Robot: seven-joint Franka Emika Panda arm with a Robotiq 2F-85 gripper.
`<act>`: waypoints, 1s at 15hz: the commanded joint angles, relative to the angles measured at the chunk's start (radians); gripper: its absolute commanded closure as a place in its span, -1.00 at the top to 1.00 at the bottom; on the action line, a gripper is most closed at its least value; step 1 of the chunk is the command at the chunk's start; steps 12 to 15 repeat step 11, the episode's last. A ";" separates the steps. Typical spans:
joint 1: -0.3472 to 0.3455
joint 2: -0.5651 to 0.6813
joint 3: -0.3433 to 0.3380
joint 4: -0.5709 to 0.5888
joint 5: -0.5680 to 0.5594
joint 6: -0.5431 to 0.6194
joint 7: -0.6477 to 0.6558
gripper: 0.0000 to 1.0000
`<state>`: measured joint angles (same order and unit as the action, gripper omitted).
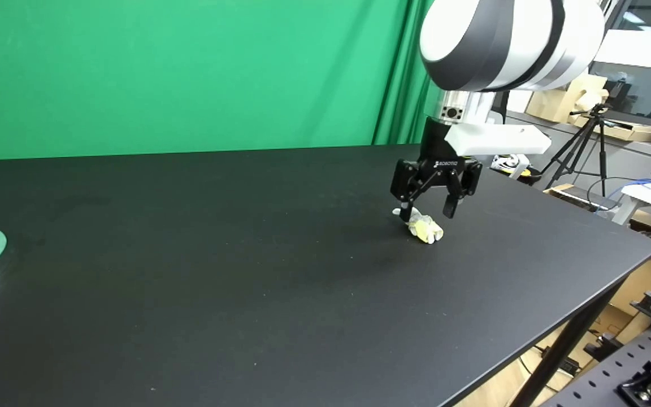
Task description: Move the object to the right
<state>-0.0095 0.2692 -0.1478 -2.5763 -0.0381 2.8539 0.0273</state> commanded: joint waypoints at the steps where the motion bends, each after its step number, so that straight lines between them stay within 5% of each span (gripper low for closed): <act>1: 0.017 -0.085 0.000 -0.033 -0.028 -0.028 0.045 1.00; 6: 0.043 -0.174 0.002 -0.040 -0.075 -0.108 0.122 1.00; 9: 0.021 -0.230 0.061 -0.044 0.015 -0.214 0.053 1.00; 15: 0.014 -0.180 0.061 -0.015 -0.009 -0.184 0.062 1.00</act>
